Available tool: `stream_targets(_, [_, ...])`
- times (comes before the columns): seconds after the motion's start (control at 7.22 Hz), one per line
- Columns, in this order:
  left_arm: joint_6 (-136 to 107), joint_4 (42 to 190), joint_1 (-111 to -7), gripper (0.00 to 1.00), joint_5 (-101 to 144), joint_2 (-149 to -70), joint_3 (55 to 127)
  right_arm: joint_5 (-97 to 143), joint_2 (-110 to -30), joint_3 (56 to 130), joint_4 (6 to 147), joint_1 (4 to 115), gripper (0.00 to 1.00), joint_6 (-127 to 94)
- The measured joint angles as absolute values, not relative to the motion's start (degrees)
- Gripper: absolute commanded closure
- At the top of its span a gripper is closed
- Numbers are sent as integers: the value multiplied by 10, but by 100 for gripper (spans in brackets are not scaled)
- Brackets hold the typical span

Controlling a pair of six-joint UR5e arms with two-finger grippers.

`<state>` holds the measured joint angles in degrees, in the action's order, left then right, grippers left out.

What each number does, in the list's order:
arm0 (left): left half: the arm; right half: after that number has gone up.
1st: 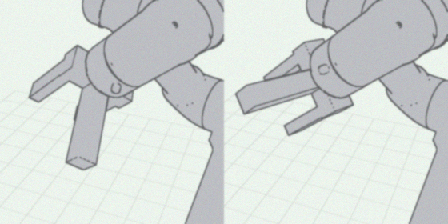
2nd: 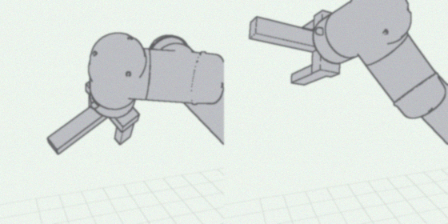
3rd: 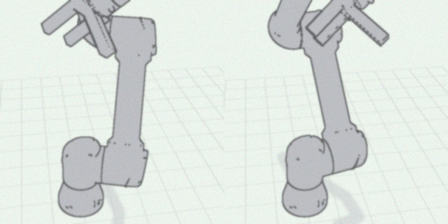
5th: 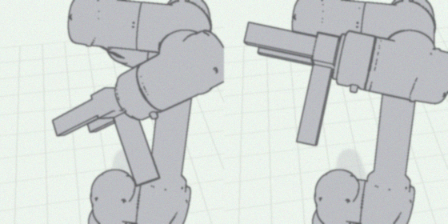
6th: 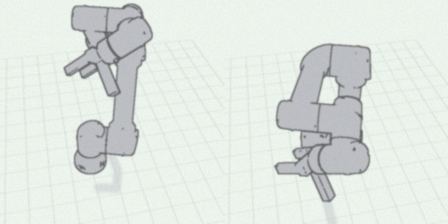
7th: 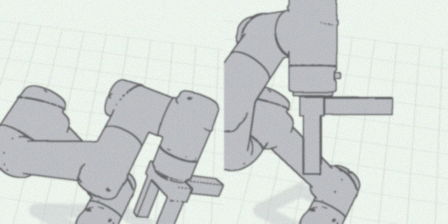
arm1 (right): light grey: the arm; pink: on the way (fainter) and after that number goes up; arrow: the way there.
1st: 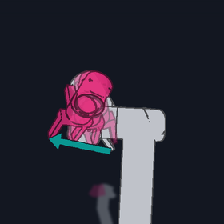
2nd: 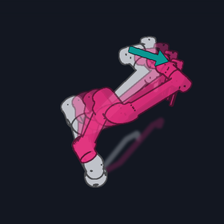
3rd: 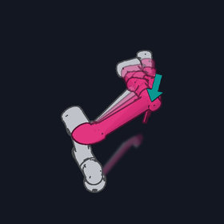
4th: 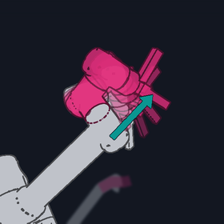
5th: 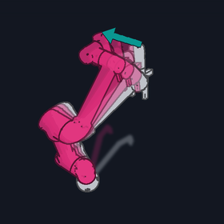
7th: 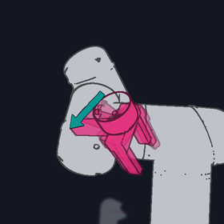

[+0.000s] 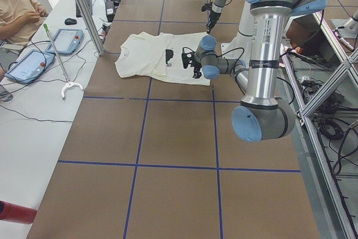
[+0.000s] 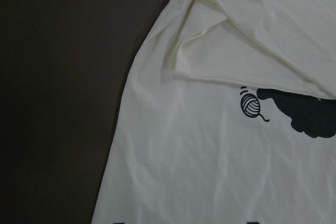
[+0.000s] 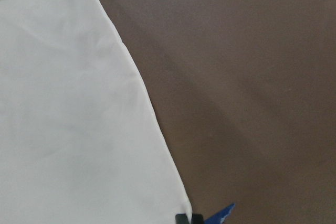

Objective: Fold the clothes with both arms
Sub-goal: 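Grasp the hem corners with both grippers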

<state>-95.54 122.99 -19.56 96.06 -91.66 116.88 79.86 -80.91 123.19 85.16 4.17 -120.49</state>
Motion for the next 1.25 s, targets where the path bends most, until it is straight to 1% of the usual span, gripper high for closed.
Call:
stream_targets(0.28, [-1025, 1191, -118, 36, 922, -913, 1169, 799, -809, 1233, 852, 43, 100, -1203])
stream_targets(0.83, [-1040, 1170, -100, 37, 914, -910, 1165, 799, -809, 1233, 852, 43, 100, -1203])
stream_targets(0.97, [-1039, 1169, -100, 41, 914, -910, 1163, 798, -809, 1233, 852, 42, 100, -1203])
stream_targets(1.25, [-1037, 1169, -100, 71, 914, -912, 1161, 797, -809, 1233, 852, 42, 100, -1203])
